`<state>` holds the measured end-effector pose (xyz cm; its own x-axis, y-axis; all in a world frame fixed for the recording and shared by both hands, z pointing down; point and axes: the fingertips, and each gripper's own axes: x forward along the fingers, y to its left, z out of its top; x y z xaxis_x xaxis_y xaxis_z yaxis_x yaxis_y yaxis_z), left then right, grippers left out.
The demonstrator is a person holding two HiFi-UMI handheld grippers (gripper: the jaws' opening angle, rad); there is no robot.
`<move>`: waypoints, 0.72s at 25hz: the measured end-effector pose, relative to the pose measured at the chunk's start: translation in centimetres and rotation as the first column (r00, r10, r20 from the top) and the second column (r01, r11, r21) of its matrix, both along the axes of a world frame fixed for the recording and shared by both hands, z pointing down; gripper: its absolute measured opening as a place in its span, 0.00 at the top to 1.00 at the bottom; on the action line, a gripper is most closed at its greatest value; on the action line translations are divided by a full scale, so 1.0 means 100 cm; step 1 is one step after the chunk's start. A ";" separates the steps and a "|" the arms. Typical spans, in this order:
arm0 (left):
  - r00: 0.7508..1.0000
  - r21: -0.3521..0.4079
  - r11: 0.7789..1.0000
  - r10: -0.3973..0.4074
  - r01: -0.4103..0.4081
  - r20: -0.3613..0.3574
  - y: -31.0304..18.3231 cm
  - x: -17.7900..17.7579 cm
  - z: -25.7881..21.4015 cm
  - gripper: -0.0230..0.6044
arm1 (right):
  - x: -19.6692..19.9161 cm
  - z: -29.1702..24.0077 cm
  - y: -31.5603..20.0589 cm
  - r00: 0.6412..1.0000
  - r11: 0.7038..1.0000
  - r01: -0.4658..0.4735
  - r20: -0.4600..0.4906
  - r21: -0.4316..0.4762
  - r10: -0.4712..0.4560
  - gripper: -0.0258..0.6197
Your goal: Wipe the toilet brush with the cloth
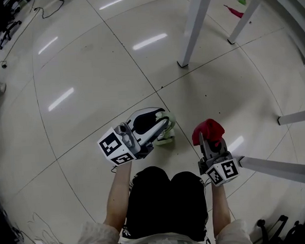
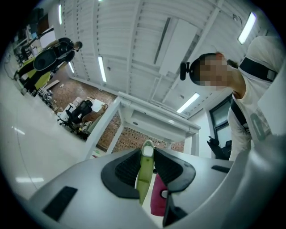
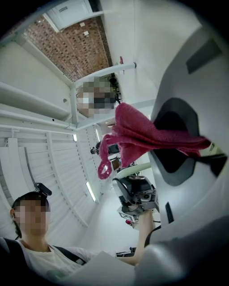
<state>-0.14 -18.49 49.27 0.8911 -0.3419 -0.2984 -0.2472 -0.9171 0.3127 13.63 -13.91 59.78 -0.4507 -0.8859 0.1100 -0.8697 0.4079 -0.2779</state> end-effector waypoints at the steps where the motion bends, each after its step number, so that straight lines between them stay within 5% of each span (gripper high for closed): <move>1: 1.000 -0.017 1.000 -0.006 0.005 -0.013 -0.001 -0.001 0.004 0.80 | -0.001 -0.001 0.000 1.000 1.000 0.001 -0.001 0.002 -0.001 0.91; 8: 0.994 -0.056 0.997 -0.049 0.044 -0.098 0.000 -0.009 -0.012 0.73 | 0.001 0.001 -0.001 1.000 1.000 0.011 0.003 -0.001 -0.011 0.91; 11: 0.961 -0.030 0.976 -0.218 0.216 -0.172 -0.001 -0.057 -0.043 0.73 | 0.001 -0.002 -0.006 1.000 1.000 0.005 0.019 0.006 -0.005 0.91; 12: 0.926 -0.036 0.943 -0.331 0.330 -0.179 -0.005 -0.081 -0.052 0.73 | 0.002 -0.005 -0.009 1.000 1.000 -0.004 0.024 0.007 0.004 0.91; 14: 0.829 -0.047 0.839 -0.544 0.543 -0.128 -0.013 -0.120 -0.068 0.96 | 0.002 -0.023 -0.016 0.999 0.999 -0.036 0.037 -0.004 0.036 0.91; 15: 0.791 -0.038 0.796 -0.605 0.604 -0.091 -0.013 -0.131 -0.082 0.96 | 0.002 -0.040 -0.018 0.997 0.998 -0.054 0.045 -0.011 0.055 0.91; 18: 0.722 0.016 0.722 -0.692 0.692 -0.003 -0.011 -0.142 -0.152 0.96 | -0.007 -0.126 -0.025 0.994 0.996 -0.091 0.057 -0.007 0.091 0.91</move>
